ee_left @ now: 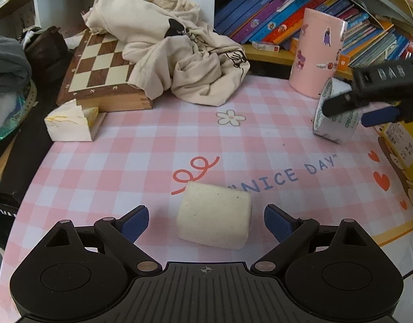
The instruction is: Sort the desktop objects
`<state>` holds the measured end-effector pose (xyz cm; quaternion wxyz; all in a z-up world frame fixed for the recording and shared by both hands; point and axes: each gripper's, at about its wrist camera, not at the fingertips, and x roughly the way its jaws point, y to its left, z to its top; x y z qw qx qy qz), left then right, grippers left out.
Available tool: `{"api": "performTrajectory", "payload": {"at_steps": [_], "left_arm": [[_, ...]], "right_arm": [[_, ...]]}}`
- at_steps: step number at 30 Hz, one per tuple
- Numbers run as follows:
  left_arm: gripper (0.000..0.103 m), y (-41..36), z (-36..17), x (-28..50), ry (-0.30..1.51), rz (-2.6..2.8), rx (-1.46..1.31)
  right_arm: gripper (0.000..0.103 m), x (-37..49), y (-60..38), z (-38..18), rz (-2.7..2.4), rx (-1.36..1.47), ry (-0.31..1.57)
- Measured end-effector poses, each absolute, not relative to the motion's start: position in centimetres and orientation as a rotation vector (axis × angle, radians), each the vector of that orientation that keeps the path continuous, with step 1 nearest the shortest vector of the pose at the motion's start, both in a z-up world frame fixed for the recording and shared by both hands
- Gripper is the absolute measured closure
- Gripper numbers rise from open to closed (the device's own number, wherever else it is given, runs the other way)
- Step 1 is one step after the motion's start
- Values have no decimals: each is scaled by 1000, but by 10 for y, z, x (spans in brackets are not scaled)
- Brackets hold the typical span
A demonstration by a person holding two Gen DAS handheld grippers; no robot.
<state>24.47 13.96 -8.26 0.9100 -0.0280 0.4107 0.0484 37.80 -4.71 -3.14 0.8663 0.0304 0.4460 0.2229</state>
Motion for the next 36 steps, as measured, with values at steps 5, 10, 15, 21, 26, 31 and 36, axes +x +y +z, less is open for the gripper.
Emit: {"api": "performTrajectory", "payload": {"at_steps": [5, 10, 15, 21, 26, 31, 36], "left_arm": [[8, 138, -90, 249, 859, 96, -34], [8, 137, -92, 249, 847, 94, -19], [10, 137, -93, 249, 833, 87, -14], [30, 134, -89, 247, 820, 65, -6], [51, 136, -86, 245, 816, 53, -26], [56, 140, -79, 239, 821, 30, -65], [57, 138, -63, 226, 785, 5, -84]], "right_arm": [[28, 390, -47, -40, 455, 119, 947], [55, 394, -49, -48, 460, 145, 978], [73, 391, -54, -48, 473, 172, 952], [79, 382, -61, -37, 488, 193, 919], [94, 365, -64, -34, 505, 174, 948], [97, 344, -65, -29, 546, 120, 936], [97, 327, -72, -15, 576, 118, 905]]}}
